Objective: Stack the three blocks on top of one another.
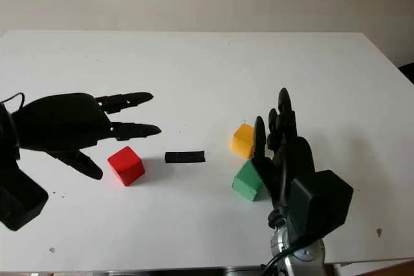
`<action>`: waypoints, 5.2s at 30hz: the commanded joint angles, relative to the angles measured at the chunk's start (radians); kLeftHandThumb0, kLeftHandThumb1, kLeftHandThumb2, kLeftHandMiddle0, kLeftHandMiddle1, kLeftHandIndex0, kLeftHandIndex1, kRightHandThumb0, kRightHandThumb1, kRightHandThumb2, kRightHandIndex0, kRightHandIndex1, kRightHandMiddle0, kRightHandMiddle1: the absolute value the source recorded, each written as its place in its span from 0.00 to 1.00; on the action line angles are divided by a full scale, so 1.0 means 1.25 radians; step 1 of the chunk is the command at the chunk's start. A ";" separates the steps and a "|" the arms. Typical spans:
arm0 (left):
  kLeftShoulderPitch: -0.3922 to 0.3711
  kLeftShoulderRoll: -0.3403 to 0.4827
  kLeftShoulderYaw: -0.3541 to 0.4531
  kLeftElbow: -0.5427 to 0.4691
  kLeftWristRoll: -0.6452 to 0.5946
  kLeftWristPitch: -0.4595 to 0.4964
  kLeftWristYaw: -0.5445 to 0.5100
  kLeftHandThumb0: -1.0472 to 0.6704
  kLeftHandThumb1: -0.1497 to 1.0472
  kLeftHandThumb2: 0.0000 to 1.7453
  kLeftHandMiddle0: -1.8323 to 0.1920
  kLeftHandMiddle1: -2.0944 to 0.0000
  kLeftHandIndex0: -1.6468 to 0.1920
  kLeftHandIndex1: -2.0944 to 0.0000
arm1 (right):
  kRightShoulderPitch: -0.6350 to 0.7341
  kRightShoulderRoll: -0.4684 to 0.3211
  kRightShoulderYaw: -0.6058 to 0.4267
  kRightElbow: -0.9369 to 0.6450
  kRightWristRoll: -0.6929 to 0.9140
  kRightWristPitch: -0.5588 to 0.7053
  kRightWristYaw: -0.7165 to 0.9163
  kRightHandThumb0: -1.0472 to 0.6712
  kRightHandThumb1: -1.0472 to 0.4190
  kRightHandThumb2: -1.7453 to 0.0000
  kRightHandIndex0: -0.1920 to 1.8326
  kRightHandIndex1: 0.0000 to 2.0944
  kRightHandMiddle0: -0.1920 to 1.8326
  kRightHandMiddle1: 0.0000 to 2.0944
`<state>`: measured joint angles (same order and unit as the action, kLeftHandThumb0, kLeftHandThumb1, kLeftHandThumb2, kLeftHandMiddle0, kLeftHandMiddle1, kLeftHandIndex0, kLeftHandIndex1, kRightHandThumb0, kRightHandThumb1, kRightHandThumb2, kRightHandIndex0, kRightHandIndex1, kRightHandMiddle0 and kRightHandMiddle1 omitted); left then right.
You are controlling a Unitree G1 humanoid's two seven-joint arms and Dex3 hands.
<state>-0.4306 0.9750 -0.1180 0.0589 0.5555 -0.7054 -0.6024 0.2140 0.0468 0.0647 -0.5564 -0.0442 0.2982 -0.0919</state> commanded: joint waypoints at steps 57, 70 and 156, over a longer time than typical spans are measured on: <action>-0.011 -0.095 -0.082 0.216 -0.180 -0.002 0.050 0.38 1.00 0.07 0.85 0.97 0.87 0.20 | 0.016 0.005 0.003 -0.027 0.013 -0.005 -0.006 0.30 0.00 0.66 0.10 0.03 0.10 0.03; 0.014 -0.137 -0.033 0.154 -0.390 0.164 -0.105 0.35 1.00 0.05 0.82 0.97 0.82 0.24 | 0.018 0.004 0.011 -0.023 0.002 -0.013 -0.008 0.31 0.00 0.65 0.10 0.02 0.10 0.03; 0.104 -0.406 -0.114 -0.052 0.017 0.496 0.211 0.26 1.00 0.07 1.00 1.00 0.92 0.97 | 0.028 0.019 0.055 0.006 -0.006 -0.029 -0.060 0.31 0.00 0.74 0.12 0.03 0.12 0.02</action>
<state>-0.3017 0.4661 -0.2598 0.0123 0.5839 -0.0877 -0.3362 0.2467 0.0428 0.1315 -0.5516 -0.0542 0.2770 -0.1648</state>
